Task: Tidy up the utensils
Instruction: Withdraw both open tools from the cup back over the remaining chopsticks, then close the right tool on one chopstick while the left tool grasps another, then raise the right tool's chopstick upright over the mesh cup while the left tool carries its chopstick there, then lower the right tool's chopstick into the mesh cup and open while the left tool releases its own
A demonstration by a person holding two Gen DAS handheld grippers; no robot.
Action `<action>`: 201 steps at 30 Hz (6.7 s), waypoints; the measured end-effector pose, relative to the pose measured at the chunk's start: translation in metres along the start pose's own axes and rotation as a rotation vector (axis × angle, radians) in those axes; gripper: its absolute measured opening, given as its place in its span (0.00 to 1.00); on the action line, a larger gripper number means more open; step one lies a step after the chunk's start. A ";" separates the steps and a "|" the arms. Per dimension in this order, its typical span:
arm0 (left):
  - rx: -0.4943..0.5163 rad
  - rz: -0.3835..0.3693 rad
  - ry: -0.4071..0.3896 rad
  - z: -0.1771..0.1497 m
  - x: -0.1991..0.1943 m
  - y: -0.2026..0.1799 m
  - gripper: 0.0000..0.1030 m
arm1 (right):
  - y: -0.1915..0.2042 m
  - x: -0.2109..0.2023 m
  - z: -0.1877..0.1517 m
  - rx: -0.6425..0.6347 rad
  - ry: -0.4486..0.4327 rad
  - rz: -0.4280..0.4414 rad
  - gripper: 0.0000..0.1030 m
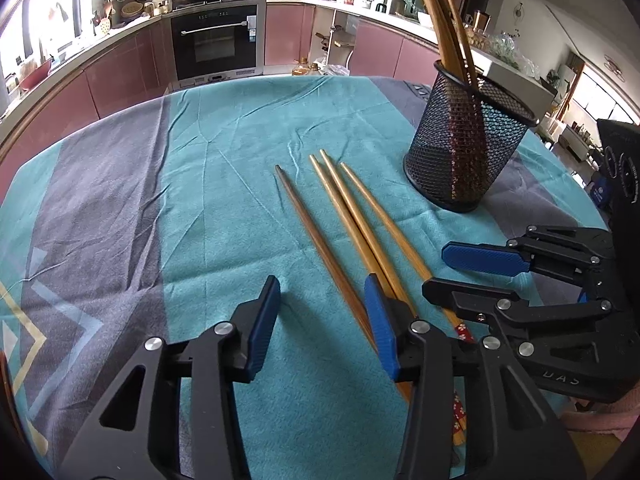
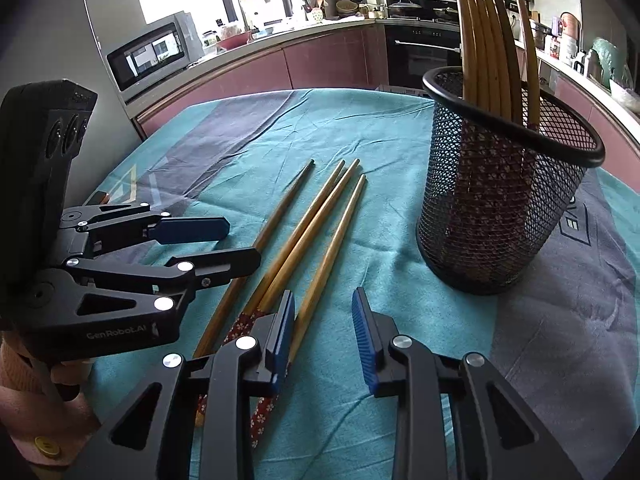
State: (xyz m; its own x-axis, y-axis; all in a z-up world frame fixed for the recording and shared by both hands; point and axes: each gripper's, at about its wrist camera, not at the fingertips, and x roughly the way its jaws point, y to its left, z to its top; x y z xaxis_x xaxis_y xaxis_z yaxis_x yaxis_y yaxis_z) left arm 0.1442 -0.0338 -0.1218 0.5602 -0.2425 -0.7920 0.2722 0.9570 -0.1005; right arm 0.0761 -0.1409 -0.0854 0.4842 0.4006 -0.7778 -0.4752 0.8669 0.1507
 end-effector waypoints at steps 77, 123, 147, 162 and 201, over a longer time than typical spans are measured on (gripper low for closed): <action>-0.016 -0.247 -0.240 0.031 -0.119 -0.018 0.07 | -0.036 -0.100 0.019 0.116 -0.290 0.107 0.05; 0.038 -0.328 -0.418 0.109 -0.144 -0.048 0.07 | -0.057 -0.182 0.063 0.024 -0.527 -0.016 0.05; 0.042 -0.312 -0.450 0.125 -0.134 -0.060 0.07 | -0.071 -0.167 0.084 0.043 -0.523 -0.067 0.05; 0.048 -0.275 -0.376 0.131 -0.113 -0.064 0.07 | -0.078 -0.149 0.086 0.056 -0.475 -0.079 0.05; 0.127 -0.217 -0.195 0.143 -0.079 -0.082 0.07 | -0.084 -0.100 0.088 0.062 -0.304 -0.066 0.06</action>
State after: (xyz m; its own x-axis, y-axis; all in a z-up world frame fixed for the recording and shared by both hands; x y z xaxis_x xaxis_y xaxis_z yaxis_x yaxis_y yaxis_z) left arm 0.1894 -0.1155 0.0352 0.6143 -0.4765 -0.6289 0.4902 0.8550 -0.1691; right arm 0.1323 -0.2277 0.0331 0.7147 0.4050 -0.5702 -0.3940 0.9068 0.1501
